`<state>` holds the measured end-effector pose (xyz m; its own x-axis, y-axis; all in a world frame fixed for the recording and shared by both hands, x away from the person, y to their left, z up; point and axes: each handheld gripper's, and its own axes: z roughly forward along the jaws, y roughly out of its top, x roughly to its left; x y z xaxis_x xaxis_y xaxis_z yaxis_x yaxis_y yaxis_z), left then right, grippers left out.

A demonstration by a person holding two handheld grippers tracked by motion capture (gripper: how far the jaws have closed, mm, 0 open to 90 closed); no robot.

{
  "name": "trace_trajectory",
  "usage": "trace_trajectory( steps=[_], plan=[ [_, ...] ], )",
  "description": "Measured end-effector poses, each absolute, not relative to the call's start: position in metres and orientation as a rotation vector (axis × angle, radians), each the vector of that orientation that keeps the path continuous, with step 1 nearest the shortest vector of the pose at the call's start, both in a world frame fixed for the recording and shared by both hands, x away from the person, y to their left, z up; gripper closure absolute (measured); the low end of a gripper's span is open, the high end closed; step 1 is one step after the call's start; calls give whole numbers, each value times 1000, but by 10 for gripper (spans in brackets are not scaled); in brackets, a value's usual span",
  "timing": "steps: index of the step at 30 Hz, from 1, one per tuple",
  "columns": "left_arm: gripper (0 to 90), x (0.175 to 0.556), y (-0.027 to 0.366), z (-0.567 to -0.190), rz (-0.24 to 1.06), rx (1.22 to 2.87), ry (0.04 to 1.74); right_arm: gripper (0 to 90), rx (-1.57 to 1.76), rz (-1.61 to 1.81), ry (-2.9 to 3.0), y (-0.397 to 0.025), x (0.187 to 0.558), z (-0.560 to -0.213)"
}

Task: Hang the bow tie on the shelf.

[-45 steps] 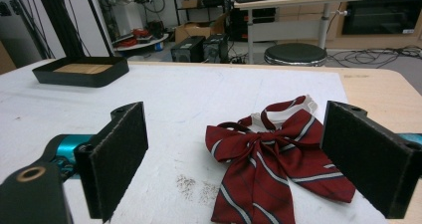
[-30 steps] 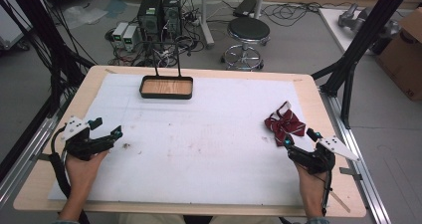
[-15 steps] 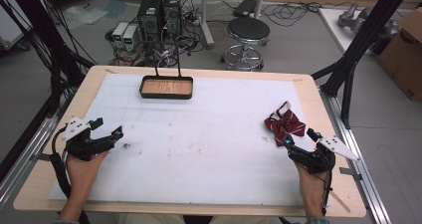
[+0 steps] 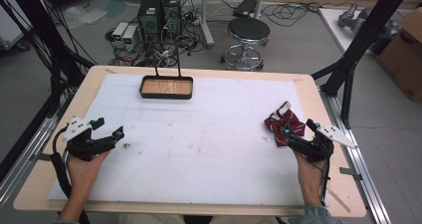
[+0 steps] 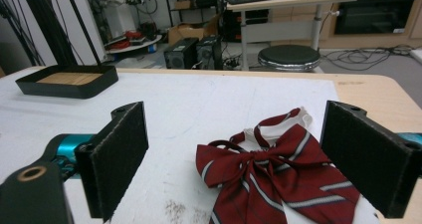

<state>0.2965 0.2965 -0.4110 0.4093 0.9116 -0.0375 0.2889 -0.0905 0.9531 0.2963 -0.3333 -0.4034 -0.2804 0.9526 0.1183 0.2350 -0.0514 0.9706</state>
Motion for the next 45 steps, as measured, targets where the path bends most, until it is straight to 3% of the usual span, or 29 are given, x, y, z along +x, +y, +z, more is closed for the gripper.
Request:
trace_trajectory(
  steps=[20,34,45],
  plan=[
    [211,296,296,-411,748,1610,1056,261,1402,1241,1574,-337,372,-416],
    [214,297,296,-411,743,1608,1051,379,1539,1119,1648,-340,397,-447],
    [215,296,297,-411,742,1608,1047,463,1568,1006,1752,-332,409,-448]
  ],
)
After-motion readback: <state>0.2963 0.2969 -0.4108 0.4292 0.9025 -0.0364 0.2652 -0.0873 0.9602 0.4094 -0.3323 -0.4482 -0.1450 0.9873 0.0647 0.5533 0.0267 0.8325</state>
